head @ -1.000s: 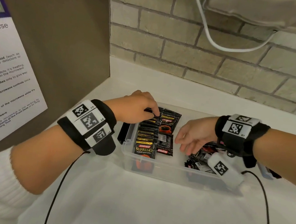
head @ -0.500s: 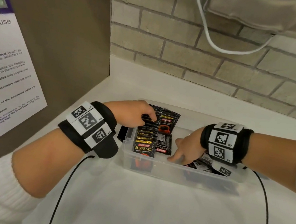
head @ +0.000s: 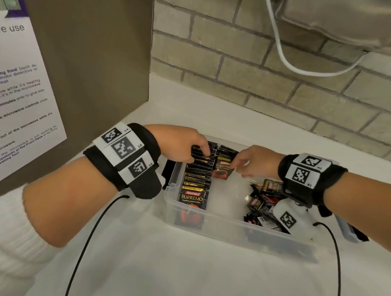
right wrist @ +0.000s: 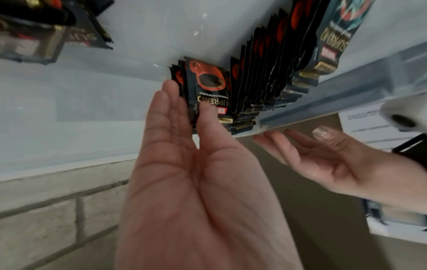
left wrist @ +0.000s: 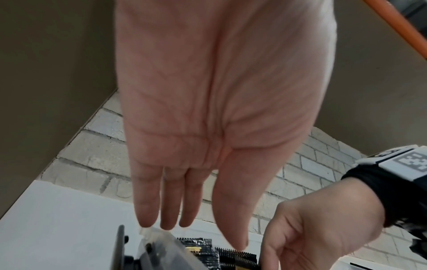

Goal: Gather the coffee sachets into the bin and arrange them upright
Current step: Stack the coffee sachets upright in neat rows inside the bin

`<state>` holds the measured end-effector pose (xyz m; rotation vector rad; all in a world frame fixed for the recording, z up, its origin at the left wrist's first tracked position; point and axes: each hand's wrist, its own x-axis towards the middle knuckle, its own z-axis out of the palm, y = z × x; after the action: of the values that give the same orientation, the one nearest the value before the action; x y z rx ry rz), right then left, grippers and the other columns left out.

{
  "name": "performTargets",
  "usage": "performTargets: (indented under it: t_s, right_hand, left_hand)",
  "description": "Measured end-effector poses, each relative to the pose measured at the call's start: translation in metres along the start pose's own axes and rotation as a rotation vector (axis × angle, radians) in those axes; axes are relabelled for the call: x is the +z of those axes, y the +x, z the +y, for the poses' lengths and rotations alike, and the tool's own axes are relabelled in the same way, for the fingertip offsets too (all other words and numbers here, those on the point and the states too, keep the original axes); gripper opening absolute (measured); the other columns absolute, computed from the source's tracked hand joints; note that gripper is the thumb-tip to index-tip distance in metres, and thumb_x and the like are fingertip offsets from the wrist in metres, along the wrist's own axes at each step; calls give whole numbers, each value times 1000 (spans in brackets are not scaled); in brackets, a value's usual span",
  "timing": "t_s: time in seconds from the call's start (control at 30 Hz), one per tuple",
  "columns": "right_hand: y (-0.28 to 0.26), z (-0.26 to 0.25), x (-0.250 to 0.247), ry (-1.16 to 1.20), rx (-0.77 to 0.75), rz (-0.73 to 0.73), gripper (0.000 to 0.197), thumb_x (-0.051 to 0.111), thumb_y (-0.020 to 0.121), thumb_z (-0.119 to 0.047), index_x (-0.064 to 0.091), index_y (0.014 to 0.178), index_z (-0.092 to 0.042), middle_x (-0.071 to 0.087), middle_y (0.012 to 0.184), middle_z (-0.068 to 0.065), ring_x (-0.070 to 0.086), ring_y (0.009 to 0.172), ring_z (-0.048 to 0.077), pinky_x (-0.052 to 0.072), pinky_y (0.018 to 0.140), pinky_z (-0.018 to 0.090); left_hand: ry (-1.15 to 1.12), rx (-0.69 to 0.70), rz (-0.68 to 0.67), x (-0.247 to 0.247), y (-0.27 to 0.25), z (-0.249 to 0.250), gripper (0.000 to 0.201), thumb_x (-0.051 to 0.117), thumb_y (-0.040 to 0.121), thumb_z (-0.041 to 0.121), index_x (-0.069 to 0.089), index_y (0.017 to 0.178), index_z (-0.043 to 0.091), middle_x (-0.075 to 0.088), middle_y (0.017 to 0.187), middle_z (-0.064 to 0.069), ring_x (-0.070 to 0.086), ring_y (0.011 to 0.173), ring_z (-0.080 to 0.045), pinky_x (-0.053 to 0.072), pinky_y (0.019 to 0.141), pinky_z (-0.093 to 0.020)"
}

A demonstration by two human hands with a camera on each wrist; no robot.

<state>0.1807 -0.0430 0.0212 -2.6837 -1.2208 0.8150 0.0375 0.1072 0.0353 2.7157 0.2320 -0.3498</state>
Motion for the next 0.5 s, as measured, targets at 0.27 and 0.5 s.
performTargets:
  t_s: [0.27, 0.5]
  right_hand:
    - [12, 2, -4, 395, 76, 56, 27, 54, 88, 5, 62, 113, 2, 61, 119, 19, 60, 100, 22, 47, 101, 36]
    - [10, -2, -5, 464, 137, -6, 36, 51, 88, 7, 54, 124, 6, 58, 104, 14, 54, 94, 21, 44, 101, 38]
  left_hand:
    - [35, -124, -10, -1, 6, 2, 72, 67, 83, 23, 27, 143, 14, 44, 136, -10, 48, 118, -25, 42, 98, -35]
    - [46, -141, -35, -3, 8, 2, 78, 69, 81, 20, 23, 144, 17, 44, 135, -8, 48, 117, -25, 43, 97, -35]
